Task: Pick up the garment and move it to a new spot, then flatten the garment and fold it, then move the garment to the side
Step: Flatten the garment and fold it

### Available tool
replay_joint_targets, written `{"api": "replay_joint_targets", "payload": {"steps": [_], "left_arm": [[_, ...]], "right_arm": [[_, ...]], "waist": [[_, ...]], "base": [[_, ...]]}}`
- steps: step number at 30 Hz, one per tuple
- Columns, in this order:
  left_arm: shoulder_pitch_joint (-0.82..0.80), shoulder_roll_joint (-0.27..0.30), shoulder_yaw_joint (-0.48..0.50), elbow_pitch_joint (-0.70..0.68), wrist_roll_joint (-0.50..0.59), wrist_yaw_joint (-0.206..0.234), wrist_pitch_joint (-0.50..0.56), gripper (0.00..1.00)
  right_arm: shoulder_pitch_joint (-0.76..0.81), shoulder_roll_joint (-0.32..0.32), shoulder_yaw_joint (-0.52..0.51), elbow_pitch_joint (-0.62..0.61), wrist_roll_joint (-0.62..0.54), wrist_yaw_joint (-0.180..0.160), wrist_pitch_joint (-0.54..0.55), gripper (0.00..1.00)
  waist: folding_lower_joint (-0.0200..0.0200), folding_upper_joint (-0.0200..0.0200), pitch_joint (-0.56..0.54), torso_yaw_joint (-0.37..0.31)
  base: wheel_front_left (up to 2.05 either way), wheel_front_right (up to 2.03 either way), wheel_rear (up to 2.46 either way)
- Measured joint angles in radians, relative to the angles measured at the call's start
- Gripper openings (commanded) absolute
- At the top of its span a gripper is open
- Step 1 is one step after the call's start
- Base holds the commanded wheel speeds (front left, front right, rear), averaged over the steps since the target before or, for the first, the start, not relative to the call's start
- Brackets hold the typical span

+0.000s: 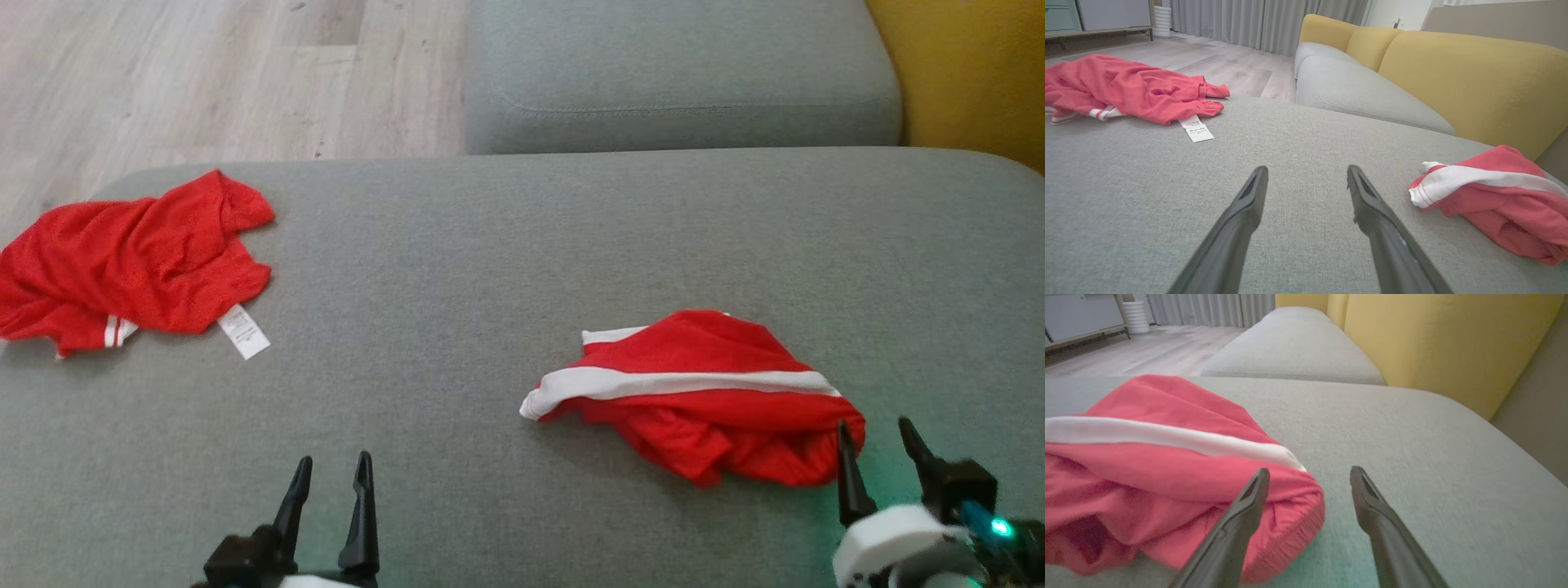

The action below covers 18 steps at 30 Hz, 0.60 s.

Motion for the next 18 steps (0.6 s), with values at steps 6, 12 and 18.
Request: {"api": "replay_joint_targets", "payload": {"steps": [6,12,18], "left_arm": [[0.015,0.000,0.000,-0.003,0.000,0.000,0.000,1.00],[0.015,-0.001,-0.001,-0.005,0.000,-0.002,0.000,1.00],[0.014,-0.003,-0.012,0.001,0.000,-0.011,0.000,1.00]], "right_arm": [[0.059,0.002,-0.002,-0.094,0.035,0.000,0.000,1.00],[0.059,0.001,0.028,-0.197,0.080,0.000,0.000,1.00],[0.085,0.002,0.077,-0.256,0.129,0.000,0.000,1.00]], "waist": [[0.0000,0.0000,-0.013,-0.026],[0.0000,0.0000,-0.027,-0.041],[0.0000,0.0000,-0.037,-0.038]], "base": [[0.00,0.00,0.00],[0.00,0.00,0.00],[0.00,0.00,0.00]]}}
